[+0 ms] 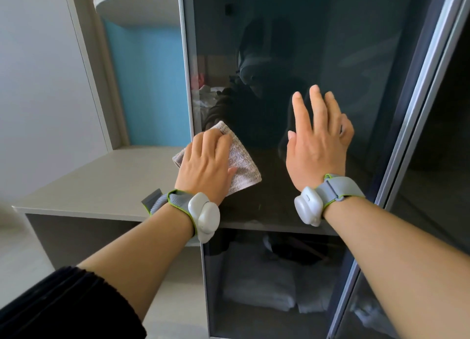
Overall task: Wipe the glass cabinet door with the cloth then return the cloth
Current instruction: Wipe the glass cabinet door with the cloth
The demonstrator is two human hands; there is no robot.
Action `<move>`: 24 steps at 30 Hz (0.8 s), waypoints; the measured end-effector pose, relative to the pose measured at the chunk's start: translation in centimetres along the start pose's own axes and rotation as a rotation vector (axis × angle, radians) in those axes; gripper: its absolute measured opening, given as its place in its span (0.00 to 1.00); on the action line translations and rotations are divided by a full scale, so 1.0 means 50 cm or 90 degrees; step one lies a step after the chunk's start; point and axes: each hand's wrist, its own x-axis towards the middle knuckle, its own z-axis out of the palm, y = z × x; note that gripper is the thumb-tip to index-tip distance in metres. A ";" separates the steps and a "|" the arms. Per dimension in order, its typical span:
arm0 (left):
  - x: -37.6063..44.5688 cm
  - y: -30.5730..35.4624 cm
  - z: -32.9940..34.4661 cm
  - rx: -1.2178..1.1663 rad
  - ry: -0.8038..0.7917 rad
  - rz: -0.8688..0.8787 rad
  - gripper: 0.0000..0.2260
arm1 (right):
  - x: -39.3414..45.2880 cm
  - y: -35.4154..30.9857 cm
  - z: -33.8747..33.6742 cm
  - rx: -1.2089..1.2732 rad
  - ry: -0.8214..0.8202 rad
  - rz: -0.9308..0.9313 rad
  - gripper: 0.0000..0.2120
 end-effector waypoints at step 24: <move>0.186 -0.007 -0.051 0.055 0.037 0.092 0.31 | 0.118 0.028 -0.069 0.000 0.063 0.000 0.28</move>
